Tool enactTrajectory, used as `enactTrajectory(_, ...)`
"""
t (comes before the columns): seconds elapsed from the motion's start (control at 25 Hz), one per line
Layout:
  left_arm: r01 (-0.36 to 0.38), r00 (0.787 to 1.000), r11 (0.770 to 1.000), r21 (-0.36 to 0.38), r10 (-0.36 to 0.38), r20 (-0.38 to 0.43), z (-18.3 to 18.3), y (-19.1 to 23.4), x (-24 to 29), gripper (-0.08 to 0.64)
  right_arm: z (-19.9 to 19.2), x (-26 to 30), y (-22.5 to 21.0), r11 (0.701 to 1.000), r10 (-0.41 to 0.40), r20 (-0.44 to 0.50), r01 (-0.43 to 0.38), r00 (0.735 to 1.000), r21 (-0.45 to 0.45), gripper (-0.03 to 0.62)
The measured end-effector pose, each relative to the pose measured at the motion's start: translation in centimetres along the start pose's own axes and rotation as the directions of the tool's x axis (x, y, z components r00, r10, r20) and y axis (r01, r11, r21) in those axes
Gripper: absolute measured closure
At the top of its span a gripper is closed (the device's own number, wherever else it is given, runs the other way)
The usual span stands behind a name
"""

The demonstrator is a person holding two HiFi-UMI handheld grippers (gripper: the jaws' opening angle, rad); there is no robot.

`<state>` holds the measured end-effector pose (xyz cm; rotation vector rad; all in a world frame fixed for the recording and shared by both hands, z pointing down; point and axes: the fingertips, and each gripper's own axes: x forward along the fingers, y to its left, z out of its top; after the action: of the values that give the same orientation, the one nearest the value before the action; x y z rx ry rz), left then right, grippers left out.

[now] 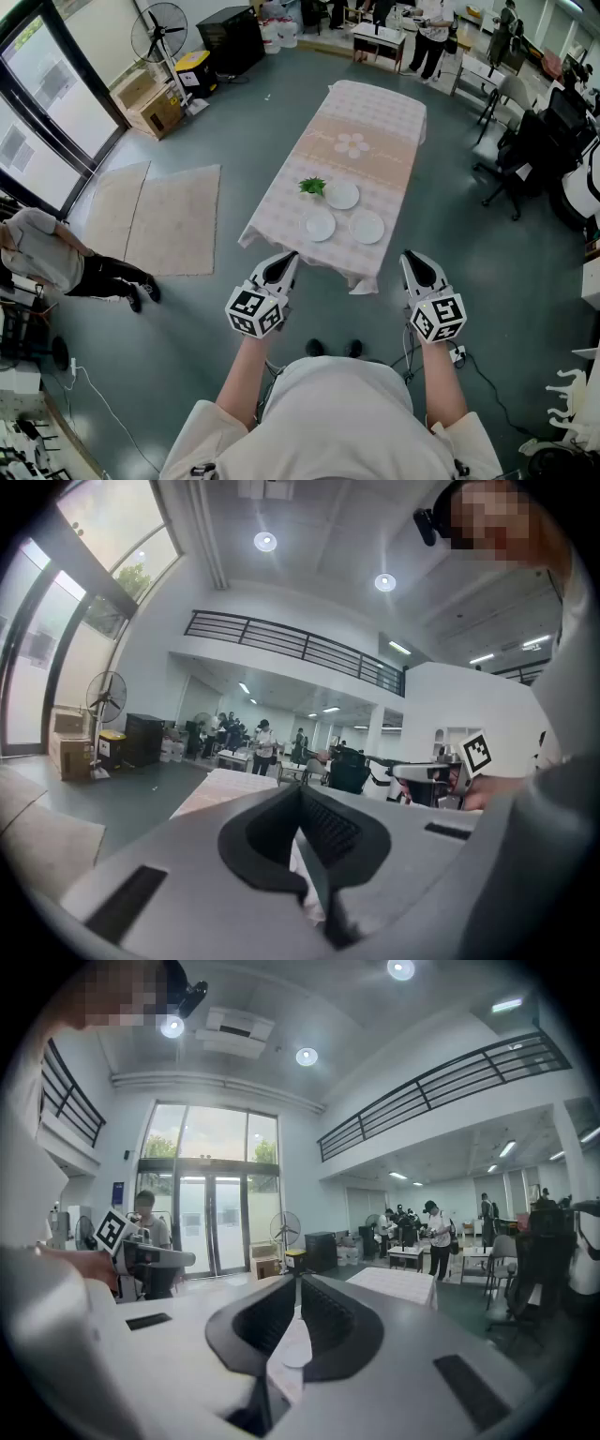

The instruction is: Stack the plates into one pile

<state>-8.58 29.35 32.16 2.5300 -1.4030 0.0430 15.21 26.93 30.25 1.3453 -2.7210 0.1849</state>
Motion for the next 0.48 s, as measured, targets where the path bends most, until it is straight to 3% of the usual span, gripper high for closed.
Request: enactTrajectory(0.48,0.008,1.0,1.0,0.004,-0.008,-0.004,0.14,0.24,0.22,0.554,-0.13,0.43,0.36,1.0,0.001,0.0,-0.001,1.0,-0.002,0.552)
